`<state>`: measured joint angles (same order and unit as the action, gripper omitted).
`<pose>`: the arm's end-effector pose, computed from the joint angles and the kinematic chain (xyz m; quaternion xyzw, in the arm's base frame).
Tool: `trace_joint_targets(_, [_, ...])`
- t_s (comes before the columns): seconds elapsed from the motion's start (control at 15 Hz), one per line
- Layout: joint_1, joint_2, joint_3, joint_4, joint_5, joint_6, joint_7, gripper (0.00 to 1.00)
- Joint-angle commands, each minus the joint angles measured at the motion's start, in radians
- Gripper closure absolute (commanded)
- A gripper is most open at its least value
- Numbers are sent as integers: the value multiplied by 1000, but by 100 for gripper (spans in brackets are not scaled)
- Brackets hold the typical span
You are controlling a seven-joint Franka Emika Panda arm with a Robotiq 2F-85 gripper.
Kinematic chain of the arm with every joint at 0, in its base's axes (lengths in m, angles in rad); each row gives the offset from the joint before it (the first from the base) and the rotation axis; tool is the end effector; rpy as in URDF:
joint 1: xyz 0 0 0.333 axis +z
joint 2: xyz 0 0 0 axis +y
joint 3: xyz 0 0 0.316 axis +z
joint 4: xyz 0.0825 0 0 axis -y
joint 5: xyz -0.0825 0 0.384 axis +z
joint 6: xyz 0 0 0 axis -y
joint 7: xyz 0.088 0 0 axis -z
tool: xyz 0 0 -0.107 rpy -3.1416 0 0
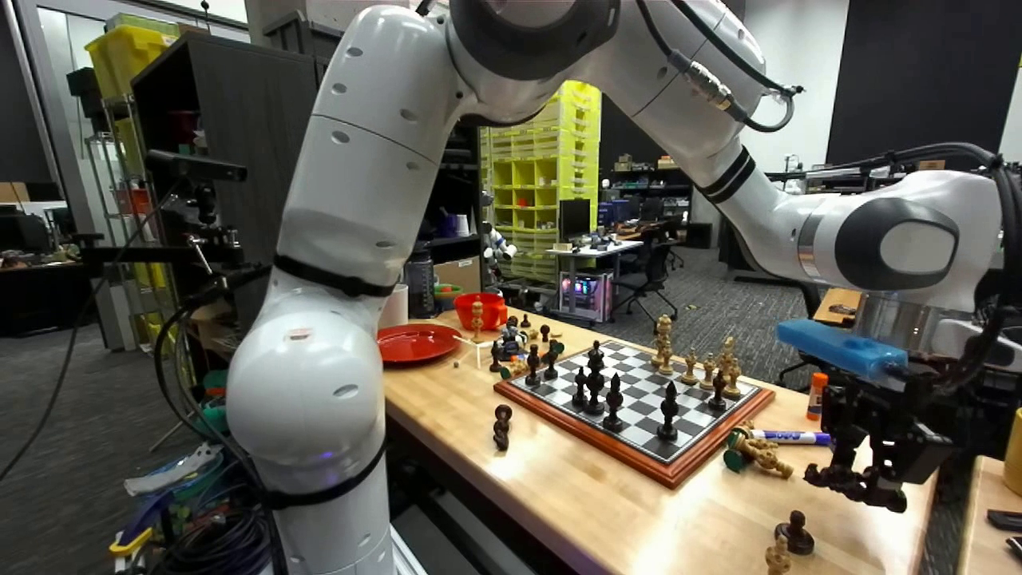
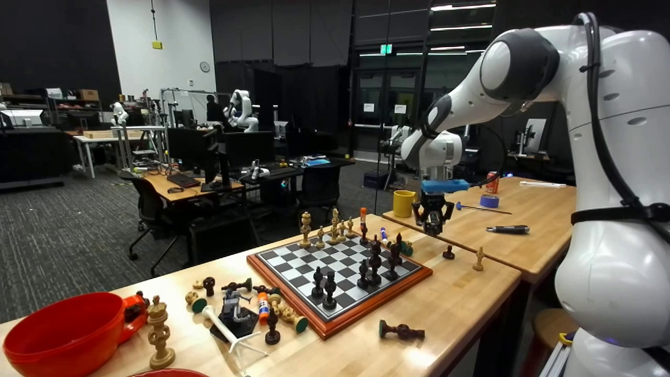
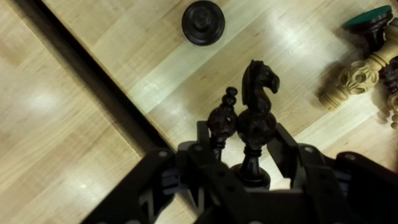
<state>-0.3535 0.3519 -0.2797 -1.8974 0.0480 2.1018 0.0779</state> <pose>0.4968 -0.3518 0.3132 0.9320 -0.3552 -0.0716 0.0090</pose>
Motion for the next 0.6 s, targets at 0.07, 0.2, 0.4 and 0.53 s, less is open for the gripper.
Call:
trace_joint_targets(0.07, [-37, -3, 15, -51, 103, 46, -117, 75])
trace_joint_targets(0.2, [-34, -3, 17, -63, 117, 51, -142, 75])
trace_joint_targets(0.4, [-18, -9, 23, -79, 108, 58, -153, 75])
trace_joint_targets(0.53, [-5, -4, 30, -85, 96, 65, -143, 75])
